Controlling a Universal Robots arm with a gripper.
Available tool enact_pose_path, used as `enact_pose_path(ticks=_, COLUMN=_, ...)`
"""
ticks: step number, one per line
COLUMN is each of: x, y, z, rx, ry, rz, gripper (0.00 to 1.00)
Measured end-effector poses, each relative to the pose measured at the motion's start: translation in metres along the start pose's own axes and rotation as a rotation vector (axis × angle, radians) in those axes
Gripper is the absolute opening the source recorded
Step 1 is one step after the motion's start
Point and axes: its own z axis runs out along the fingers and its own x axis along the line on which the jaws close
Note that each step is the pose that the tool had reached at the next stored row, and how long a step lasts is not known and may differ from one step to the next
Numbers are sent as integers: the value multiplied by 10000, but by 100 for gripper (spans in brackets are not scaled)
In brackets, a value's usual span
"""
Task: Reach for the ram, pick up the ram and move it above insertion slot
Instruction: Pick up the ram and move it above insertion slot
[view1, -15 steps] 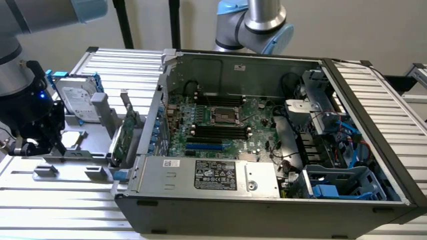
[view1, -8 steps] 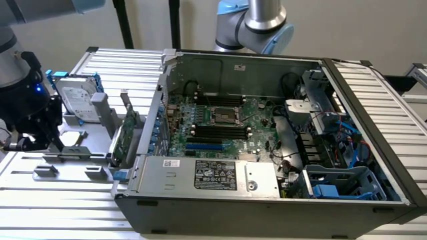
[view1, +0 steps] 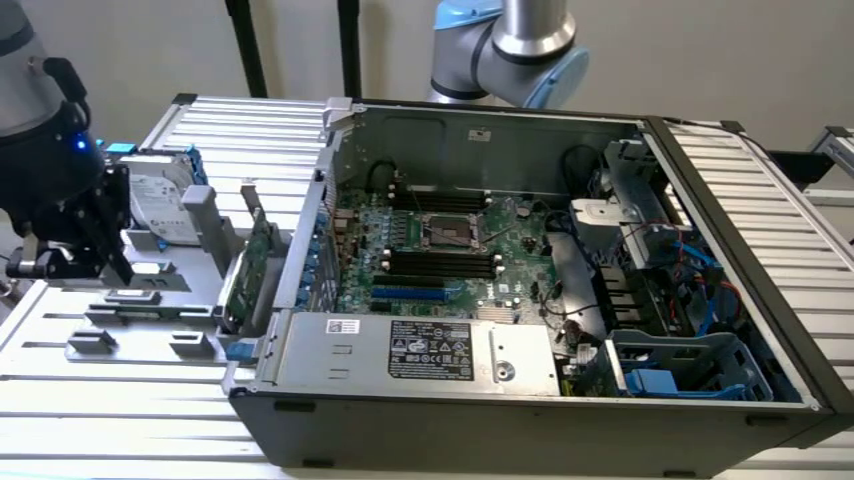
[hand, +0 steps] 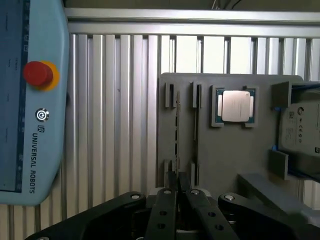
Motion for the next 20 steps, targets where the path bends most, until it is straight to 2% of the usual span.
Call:
enact_pose_path(ticks=9, x=-2, y=-335, z=-390, rx=-1, ry=-65, rz=-4, gripper=13)
enact_pose_path(ticks=20, x=-3, y=-816, z=-825, rx=0, ry=-207, rz=-12, gripper=13)
